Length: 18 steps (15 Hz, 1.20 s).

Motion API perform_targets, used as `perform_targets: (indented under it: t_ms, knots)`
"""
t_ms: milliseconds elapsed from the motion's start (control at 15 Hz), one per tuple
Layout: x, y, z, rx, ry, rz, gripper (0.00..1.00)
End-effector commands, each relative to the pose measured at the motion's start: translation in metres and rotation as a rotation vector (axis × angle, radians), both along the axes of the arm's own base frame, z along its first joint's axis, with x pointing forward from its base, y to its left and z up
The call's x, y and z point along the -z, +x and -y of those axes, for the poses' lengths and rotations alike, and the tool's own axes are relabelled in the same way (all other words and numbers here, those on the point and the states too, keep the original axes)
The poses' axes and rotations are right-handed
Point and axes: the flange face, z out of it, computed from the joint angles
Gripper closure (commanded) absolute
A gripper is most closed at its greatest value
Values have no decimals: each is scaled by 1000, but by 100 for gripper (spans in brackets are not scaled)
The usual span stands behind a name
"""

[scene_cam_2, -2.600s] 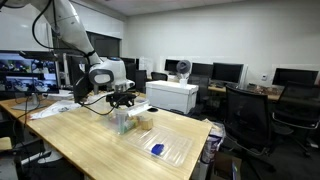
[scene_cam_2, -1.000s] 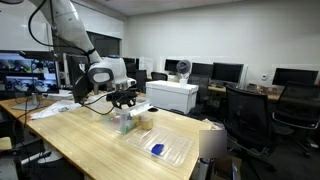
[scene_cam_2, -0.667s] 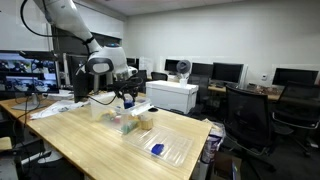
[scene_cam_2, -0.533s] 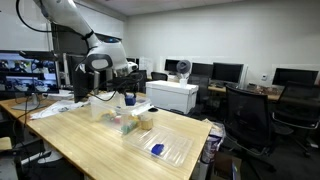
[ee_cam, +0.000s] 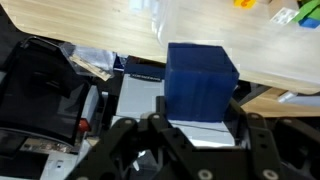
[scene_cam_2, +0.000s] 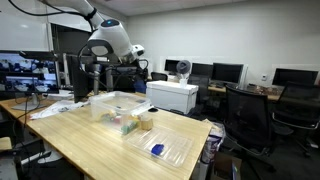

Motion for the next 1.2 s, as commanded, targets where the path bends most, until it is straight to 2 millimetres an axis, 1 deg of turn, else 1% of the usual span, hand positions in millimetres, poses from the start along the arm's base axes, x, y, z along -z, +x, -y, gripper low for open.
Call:
perform_targets:
  t_ms: [0, 200, 267, 333, 533, 667, 800, 867, 933, 1000, 1067, 1133]
  knots:
    - [-14, -9, 44, 123, 44, 55, 68]
    - [2, -8, 93, 263, 68, 35, 68]
    - [12, -9, 114, 316, 79, 19, 68]
    - [22, -9, 131, 359, 84, -1, 68]
    - [58, -9, 171, 475, 89, -66, 68]
    - [80, -7, 187, 528, 101, -106, 68]
    - [95, -3, 193, 560, 112, -129, 68]
    - [100, -2, 191, 565, 116, -139, 68]
    - [104, -1, 188, 570, 108, -141, 18]
    - [106, 1, 184, 565, 107, -143, 16]
    - [108, 2, 182, 560, 107, -148, 11]
    - [111, 5, 179, 553, 108, -157, 2]
